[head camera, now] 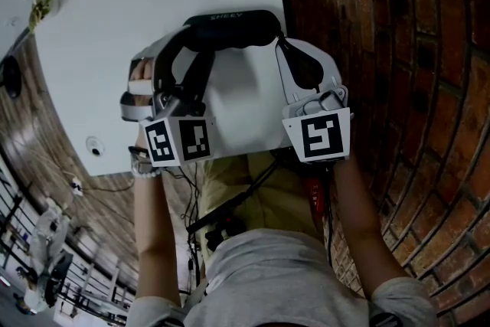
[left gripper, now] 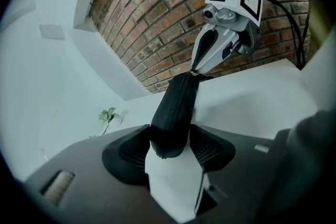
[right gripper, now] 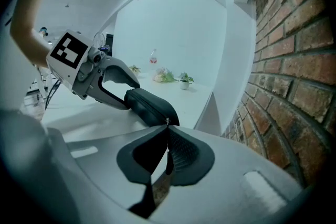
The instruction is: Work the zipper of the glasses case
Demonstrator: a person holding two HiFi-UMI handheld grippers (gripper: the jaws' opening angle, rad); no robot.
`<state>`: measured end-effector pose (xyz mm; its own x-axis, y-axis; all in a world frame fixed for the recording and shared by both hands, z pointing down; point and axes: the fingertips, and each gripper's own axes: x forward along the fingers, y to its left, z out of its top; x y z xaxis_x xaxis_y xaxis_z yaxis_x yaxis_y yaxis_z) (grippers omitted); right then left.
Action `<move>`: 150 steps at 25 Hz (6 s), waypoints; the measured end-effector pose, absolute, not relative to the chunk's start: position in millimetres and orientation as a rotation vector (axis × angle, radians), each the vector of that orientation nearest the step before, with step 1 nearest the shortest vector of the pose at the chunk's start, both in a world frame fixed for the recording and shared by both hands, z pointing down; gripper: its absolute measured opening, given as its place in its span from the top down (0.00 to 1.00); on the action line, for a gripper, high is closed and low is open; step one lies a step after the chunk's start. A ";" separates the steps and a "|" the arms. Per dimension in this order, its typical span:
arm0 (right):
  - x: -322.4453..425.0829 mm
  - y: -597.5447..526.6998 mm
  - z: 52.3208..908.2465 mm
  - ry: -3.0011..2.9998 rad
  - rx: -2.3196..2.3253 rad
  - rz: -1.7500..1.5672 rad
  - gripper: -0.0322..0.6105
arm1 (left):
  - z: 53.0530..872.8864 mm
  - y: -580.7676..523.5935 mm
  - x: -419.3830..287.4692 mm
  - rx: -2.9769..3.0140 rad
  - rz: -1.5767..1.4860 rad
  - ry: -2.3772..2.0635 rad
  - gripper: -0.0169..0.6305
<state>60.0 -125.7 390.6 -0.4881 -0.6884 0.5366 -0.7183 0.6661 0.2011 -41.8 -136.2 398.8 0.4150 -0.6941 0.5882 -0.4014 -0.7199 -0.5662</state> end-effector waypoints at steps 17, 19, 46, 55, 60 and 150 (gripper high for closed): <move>54.3 -120.2 382.3 -2.372 1.109 0.321 0.95 | 400.1 -134.4 -41.9 -2.314 -1.280 0.977 0.60; 56.7 -121.5 384.3 -2.355 1.109 0.304 0.95 | 399.5 -135.0 -41.3 -2.323 -1.269 0.983 0.59; 58.7 -127.3 392.1 -2.339 1.069 0.290 0.95 | 393.4 -140.5 -13.2 -2.337 -1.228 0.790 0.55; 60.3 -125.8 390.2 -2.364 1.062 0.388 0.95 | 393.9 -140.5 -11.7 -2.289 -1.244 0.778 0.57; 59.3 -122.2 387.9 -2.402 1.053 0.503 0.95 | 394.6 -140.7 -11.2 -2.288 -1.252 0.771 0.57; 1.6 -143.7 402.8 -2.199 0.475 -0.414 0.52 | 353.3 -127.5 -27.6 -2.657 -0.983 1.106 0.54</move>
<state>1.6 -143.7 402.8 -0.5853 -0.4672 0.6627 -0.1941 0.8743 0.4450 -27.6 -127.5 353.3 0.5277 -0.6661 0.5270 -0.6015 -0.7312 -0.3219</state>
